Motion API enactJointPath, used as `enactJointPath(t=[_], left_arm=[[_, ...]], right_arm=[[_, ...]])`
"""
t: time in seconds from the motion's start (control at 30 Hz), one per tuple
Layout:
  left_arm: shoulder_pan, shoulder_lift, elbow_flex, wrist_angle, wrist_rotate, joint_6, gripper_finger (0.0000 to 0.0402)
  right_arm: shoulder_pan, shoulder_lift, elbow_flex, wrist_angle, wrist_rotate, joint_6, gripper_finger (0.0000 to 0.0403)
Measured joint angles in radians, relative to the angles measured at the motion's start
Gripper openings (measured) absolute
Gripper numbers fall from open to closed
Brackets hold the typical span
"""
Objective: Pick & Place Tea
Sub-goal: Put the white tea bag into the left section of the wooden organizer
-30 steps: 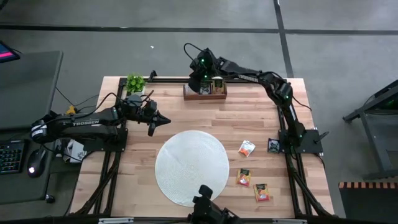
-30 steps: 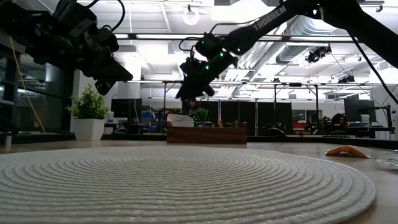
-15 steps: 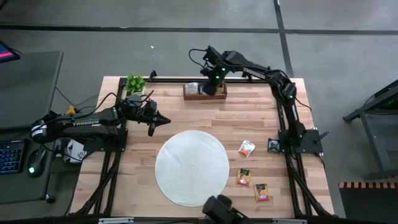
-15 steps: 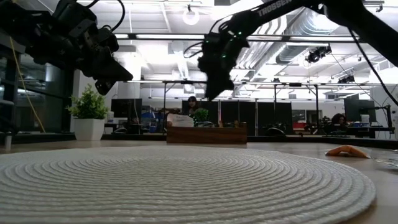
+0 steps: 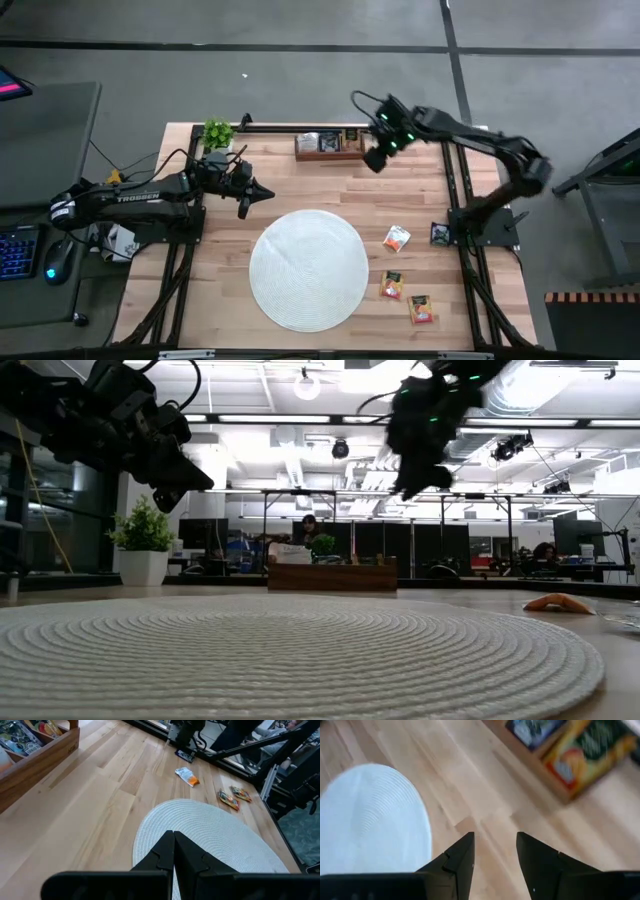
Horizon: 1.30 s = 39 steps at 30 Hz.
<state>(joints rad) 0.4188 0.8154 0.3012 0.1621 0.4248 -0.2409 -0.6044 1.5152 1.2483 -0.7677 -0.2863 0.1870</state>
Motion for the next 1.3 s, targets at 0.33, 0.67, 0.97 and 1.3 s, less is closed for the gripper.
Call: enactJointPath(t=[0.33, 0.67, 0.97, 1.3], left_arm=[[0.000, 0.000, 0.000, 0.000, 0.000, 0.000, 0.0000], [0.000, 0.000, 0.000, 0.000, 0.000, 0.000, 0.0000], [0.000, 0.000, 0.000, 0.000, 0.000, 0.000, 0.0000], [0.000, 0.000, 0.000, -0.001, 0.000, 0.000, 0.0000]], right_arm=[[0.134, -0.394, -0.500, 0.134, 0.112, 0.546, 0.0142], [0.274, -0.528, -0.728, 0.144, 0.095, 0.929, 0.0142], [0.459, -0.530, -0.748, 0.073, 0.118, 1.099, 0.0142], [0.641, -0.529, -0.748, 0.038, 0.206, 1.329, 0.0162]])
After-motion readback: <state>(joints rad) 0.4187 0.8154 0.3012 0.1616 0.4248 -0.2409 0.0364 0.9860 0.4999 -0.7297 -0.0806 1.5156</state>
